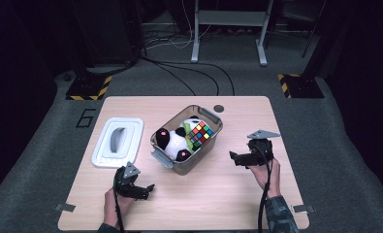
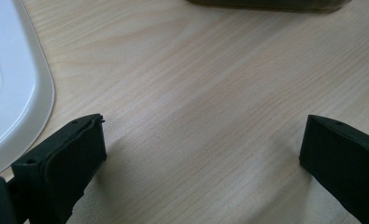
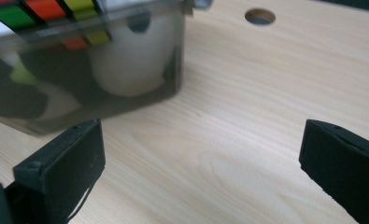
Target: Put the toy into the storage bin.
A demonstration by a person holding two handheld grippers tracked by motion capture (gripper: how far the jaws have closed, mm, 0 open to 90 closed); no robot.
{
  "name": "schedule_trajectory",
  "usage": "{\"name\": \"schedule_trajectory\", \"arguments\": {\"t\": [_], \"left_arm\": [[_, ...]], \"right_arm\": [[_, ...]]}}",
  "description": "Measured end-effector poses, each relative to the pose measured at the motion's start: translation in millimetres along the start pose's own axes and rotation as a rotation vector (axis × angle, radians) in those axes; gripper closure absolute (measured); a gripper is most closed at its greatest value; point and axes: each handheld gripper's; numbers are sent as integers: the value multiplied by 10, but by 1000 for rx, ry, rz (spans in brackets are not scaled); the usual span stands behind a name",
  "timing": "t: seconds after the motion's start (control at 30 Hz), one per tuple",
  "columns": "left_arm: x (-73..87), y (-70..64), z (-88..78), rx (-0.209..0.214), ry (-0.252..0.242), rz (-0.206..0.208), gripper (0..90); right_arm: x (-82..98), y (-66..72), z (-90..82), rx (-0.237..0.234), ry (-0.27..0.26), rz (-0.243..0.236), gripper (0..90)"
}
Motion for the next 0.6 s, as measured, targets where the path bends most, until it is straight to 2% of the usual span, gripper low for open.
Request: {"name": "schedule_trajectory", "arguments": {"t": [0.23, 0.33, 0.43, 0.47, 0.6], "left_arm": [[1, -2, 1, 2, 0, -4, 1], [1, -1, 1, 1, -1, -3, 1], [0, 0, 0, 1, 1, 0, 1], [0, -1, 0, 1, 0, -2, 1], [1, -1, 0, 1, 0, -2, 1]], "right_arm": [[230, -79, -10, 31, 10, 17, 0], [394, -137, -5, 57, 15, 27, 0], [463, -163, -4, 66, 14, 36, 0], [550, -188, 6, 88, 22, 41, 0], [697, -233, 29, 128, 37, 36, 0]]}}
Point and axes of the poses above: each handheld gripper's, and its own axes: z roughly forward along the jaws, x roughly out of its underside, y roughly to its left, and after that the axes turned 14 degrees about -y, right-handed
